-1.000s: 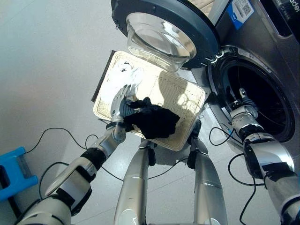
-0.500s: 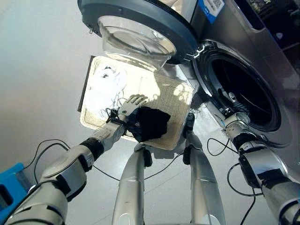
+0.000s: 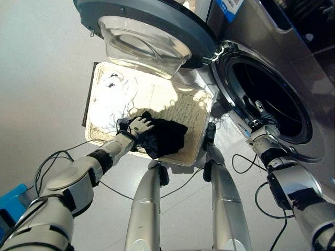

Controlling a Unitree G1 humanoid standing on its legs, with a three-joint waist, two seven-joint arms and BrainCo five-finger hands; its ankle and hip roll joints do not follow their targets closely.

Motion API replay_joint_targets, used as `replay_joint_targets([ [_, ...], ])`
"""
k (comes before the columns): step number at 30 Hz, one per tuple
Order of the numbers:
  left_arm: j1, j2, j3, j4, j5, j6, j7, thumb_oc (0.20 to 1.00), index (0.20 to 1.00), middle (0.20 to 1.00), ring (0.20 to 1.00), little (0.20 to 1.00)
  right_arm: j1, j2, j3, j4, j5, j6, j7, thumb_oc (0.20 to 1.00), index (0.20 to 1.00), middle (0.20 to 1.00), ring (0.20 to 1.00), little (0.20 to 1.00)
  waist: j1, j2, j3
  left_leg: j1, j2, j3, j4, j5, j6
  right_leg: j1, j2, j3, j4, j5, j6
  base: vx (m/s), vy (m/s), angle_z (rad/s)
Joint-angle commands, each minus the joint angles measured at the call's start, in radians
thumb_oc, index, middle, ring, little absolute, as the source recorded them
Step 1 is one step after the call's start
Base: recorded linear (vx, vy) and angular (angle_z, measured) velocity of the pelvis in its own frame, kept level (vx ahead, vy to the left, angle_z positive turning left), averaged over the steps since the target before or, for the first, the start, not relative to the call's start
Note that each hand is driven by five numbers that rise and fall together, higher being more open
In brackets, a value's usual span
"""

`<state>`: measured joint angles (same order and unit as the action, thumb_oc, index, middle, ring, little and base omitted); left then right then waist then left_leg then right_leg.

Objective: Put the clothes into the washing machine.

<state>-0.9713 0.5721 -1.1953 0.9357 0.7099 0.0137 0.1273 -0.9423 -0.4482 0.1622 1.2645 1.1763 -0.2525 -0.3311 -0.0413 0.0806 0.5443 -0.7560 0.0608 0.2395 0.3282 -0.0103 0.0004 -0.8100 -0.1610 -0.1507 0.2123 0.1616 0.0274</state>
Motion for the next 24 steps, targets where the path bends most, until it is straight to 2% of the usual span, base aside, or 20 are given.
replay_joint_targets([
  [1, 0.023, 0.034, 0.009, 0.026, 0.08, 0.016, -0.02, 1.0, 1.0, 1.0, 1.0, 1.0, -0.013, -0.051, -0.01, 0.002, 0.039, -0.053, 0.029, 1.0, 1.0, 1.0, 1.0, 1.0, -0.001, 0.035, -0.024, 0.014, -0.022, -0.026, -0.089, 0.047, -0.097, 0.011, -0.002, -0.078, 0.14, -0.128, 0.116, 0.01, -0.016, 0.04],
  [16, -0.063, 0.022, 0.015, -0.005, 0.159, 0.079, 0.082, 1.0, 1.0, 1.0, 1.0, 1.0, -0.028, -0.037, -0.024, -0.069, 0.134, -0.097, 0.102, 1.0, 1.0, 1.0, 1.0, 1.0, 0.003, 0.011, -0.024, -0.08, -0.016, -0.048, -0.117, 0.081, -0.103, -0.076, 0.002, -0.072, 0.11, -0.079, 0.119, -0.01, -0.01, 0.03],
  [24, -0.094, 0.038, -0.013, -0.036, 0.24, 0.062, -0.029, 1.0, 1.0, 1.0, 1.0, 1.0, -0.029, -0.037, -0.033, -0.113, 0.198, -0.115, 0.12, 1.0, 1.0, 1.0, 1.0, 1.0, 0.002, 0.0, -0.024, -0.125, -0.011, -0.057, -0.127, 0.097, -0.108, -0.12, 0.002, -0.072, 0.096, -0.053, 0.121, 0.0, -0.003, 0.01],
])
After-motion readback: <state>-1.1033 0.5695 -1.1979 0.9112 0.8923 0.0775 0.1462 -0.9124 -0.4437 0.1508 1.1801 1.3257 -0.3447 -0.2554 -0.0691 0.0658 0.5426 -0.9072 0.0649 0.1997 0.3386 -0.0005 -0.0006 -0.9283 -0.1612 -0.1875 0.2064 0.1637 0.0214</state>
